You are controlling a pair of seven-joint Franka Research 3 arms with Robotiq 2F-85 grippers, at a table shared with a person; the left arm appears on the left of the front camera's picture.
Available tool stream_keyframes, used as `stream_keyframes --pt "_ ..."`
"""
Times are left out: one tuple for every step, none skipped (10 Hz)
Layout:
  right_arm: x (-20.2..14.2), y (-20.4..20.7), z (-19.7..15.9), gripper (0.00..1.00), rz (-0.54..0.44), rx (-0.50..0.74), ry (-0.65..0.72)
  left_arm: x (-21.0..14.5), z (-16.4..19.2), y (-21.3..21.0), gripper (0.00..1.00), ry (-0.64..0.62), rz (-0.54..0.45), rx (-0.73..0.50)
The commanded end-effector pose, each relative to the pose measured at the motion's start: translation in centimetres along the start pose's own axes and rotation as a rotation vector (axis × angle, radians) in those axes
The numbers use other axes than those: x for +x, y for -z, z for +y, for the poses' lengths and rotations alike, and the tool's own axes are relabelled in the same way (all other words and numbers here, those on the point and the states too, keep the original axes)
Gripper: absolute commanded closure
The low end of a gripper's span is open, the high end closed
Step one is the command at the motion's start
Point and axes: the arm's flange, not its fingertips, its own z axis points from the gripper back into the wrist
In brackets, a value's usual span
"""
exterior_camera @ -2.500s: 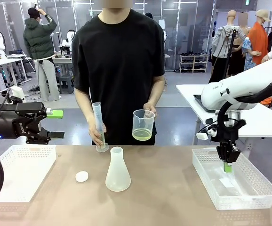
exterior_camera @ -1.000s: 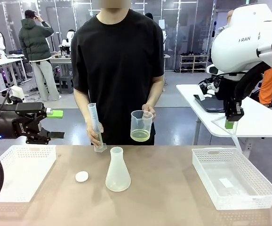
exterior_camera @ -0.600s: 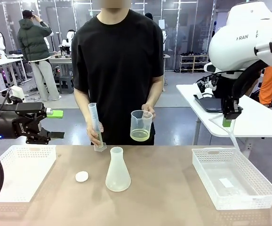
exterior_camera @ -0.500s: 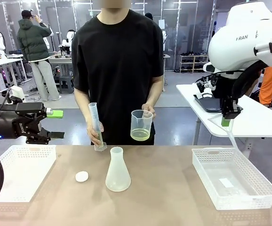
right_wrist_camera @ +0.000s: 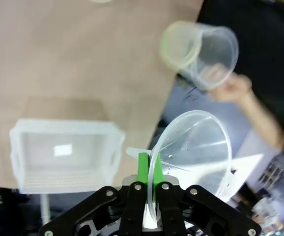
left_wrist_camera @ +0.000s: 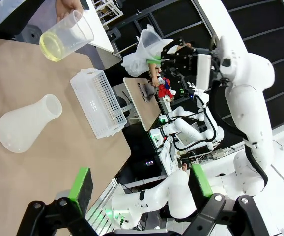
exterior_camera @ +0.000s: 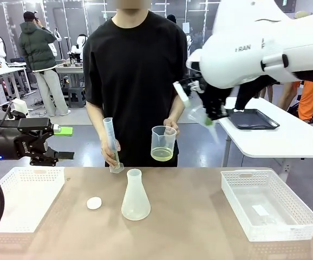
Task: Prepare the solutions needed for the experiment.
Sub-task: Pick up the Plastic Funnel and insert it into the Big flask.
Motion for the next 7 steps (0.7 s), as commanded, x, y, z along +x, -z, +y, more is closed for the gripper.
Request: stream_keyframes --pt "1.9 0.5 -0.5 0.97 -0.088 -0.063 -0.100 0.0 -0.3 0.3 0.00 -0.020 -0.017 -0.021" --pt "3.6 0.5 -0.5 0.97 -0.151 -0.074 -0.140 0.0 -0.3 0.3 0.00 -0.020 -0.017 -0.021" --pt "5.0 0.6 -0.1 0.97 -0.236 -0.079 -0.157 0.0 -0.3 0.3 0.00 -0.020 -0.017 -0.021" --pt "6.2 0.7 0.4 0.97 -0.277 -0.084 -0.174 0.0 -0.3 0.3 0.00 -0.020 -0.017 -0.021" --pt "7.2 1.0 0.9 0.97 -0.360 -0.095 -0.226 0.0 -0.3 0.3 0.00 -0.020 -0.017 -0.021" --pt "8.2 1.3 1.4 0.97 -0.441 -0.092 -0.267 0.0 -0.3 0.3 0.00 -0.020 -0.017 -0.021" --pt "8.9 1.4 2.0 0.97 -0.478 -0.096 -0.284 0.0 -0.3 0.3 0.00 -0.020 -0.017 -0.021"
